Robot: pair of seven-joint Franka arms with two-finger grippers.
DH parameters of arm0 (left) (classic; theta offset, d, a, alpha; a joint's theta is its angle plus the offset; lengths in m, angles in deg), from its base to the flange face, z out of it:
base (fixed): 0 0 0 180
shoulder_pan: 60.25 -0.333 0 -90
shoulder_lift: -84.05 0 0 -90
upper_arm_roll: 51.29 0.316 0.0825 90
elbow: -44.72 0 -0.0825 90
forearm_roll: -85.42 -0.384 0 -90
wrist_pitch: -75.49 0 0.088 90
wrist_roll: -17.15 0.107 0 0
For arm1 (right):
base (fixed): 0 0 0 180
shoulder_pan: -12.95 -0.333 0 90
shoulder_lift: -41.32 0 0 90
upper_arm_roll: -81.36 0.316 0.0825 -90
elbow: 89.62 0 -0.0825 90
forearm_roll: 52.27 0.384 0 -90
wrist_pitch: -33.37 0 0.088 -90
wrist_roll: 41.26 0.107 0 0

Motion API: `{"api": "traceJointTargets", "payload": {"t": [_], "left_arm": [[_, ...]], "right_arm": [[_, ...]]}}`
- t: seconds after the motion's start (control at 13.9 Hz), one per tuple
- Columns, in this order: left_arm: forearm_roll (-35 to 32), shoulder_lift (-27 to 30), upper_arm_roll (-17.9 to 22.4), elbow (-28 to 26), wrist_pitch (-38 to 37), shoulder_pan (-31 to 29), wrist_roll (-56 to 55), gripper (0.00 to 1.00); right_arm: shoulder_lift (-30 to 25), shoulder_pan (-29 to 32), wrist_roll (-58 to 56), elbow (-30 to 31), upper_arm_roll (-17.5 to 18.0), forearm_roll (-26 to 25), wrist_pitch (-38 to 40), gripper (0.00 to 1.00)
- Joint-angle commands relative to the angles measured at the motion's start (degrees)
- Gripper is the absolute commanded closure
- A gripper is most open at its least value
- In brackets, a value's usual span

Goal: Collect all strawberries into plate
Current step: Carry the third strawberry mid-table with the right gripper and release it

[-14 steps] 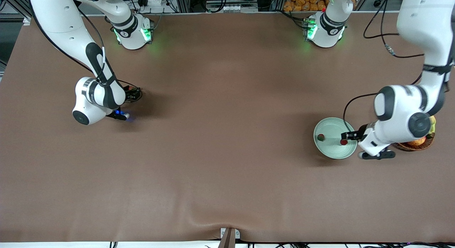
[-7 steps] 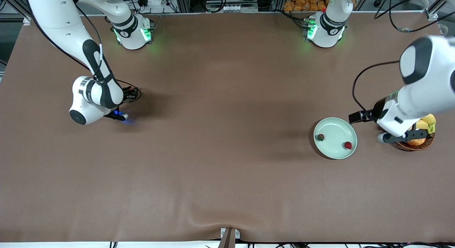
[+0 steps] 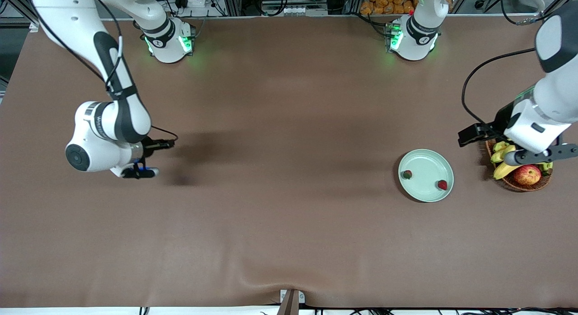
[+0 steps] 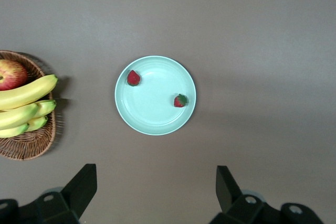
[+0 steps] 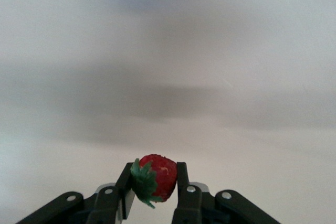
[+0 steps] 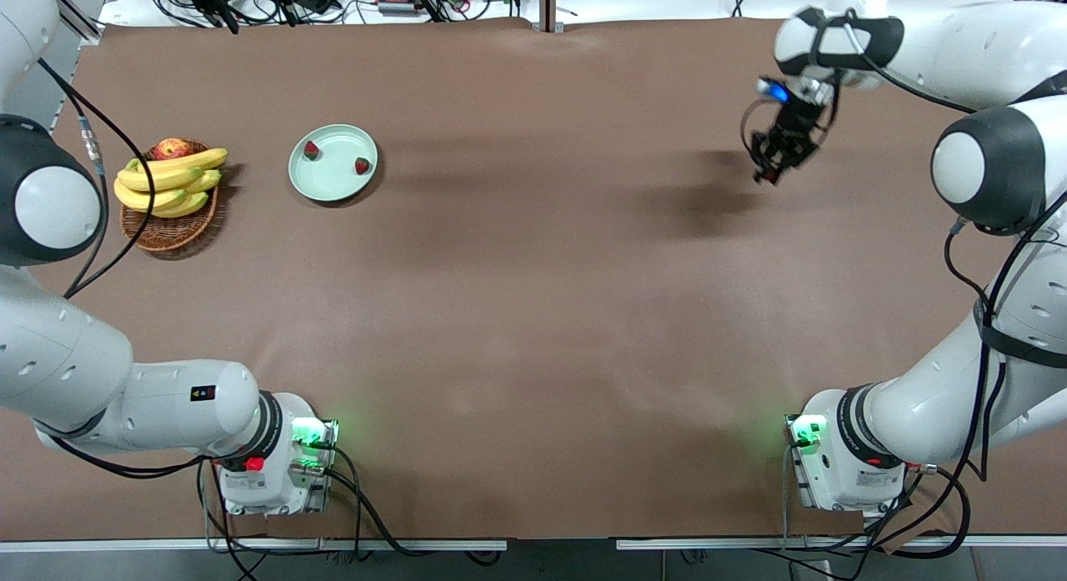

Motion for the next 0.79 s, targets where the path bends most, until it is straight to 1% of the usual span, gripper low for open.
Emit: {"api": "traceJointTargets", "payload": {"t": [0.0, 0.22, 0.29, 0.36, 0.43, 0.57, 0.72], "left_arm": [[-1.32, 0.54, -0.15, 2.60, -2.32, -0.94, 0.04, 0.00], [-1.31, 1.68, -0.07, 2.61, -2.94, -1.38, 0.04, 0.00], [-1.31, 2.03, -0.07, 2.52, -3.20, -1.38, 0.04, 0.00], [-1.31, 2.38, -0.07, 2.35, -3.64, -1.38, 0.13, 0.00], [-1.31, 2.30, -0.07, 2.34, -4.08, -1.38, 0.13, 0.00], [-1.31, 2.30, 0.02, 2.08, -4.08, -1.56, 0.13, 0.00], [-1.40, 2.30, 0.11, 1.99, -4.17, -2.08, 0.13, 0.00]], "right_arm": [[4.24, -3.53, -0.33, -10.70, 1.50, -0.05, 0.43, 1.00], [11.88, -6.35, 0.19, -23.19, 1.94, 0.65, 0.43, 1.00], [14.00, -6.53, 0.02, -26.01, 3.51, 0.48, 0.25, 1.00], [15.58, -6.71, -0.42, -28.38, 4.83, 0.39, -1.58, 1.00], [16.56, -7.58, -0.77, -29.54, 5.37, 0.39, -5.60, 1.00], [18.40, -10.82, -0.69, -29.72, 7.38, 0.39, -13.69, 1.00], [20.69, -14.60, -0.60, -30.07, 7.57, 0.39, -21.42, 1.00]]}}
